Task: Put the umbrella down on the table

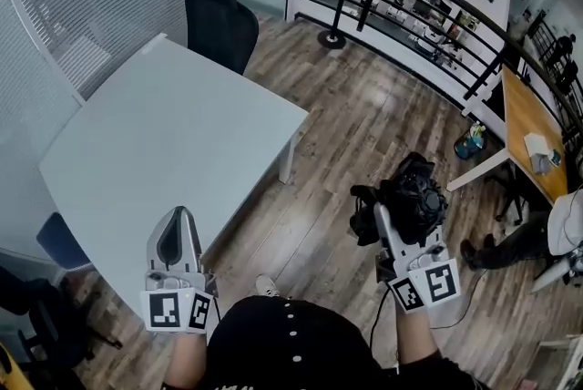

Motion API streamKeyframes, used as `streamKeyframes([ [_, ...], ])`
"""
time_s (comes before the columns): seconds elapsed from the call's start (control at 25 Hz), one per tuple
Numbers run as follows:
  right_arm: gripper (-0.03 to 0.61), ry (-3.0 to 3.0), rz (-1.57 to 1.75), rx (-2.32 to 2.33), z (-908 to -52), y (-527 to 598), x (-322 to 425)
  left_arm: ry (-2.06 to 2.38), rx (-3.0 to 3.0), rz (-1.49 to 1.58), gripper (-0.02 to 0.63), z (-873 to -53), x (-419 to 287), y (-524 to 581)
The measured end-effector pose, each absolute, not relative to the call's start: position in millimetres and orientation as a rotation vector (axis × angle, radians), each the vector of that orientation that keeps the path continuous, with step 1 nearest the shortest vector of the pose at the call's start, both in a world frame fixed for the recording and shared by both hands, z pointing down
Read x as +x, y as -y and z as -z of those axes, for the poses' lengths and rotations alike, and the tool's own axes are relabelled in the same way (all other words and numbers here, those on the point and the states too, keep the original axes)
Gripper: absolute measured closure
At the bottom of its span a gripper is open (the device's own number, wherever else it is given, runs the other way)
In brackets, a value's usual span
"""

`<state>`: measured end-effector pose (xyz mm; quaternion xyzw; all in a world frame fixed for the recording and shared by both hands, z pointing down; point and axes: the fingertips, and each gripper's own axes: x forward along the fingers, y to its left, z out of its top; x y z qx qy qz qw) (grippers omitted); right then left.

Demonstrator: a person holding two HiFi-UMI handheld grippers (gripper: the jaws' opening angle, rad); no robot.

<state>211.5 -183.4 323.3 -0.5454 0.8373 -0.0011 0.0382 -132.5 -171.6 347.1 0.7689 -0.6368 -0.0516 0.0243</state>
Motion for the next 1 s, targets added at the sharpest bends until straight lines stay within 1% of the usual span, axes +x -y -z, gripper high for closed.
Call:
streamKeyframes([
  [0.32,0.318,-2.584,-0.004,-1.648,-327.8,212.2,180.8,1.987,2.357,0.155,0.598,-357.0,-161.8,195.5],
  [0.72,0.318,-2.596,0.033,-1.631,-343.0,240.1,173.6,2.01,2.323,0.115,0.598,-370.4,-173.8,212.5],
  [1.0,0.318,-2.624,0.016,-1.582,-344.2,276.9,181.5,2.044,2.296,0.114,0.599,-372.2,-159.3,244.9],
])
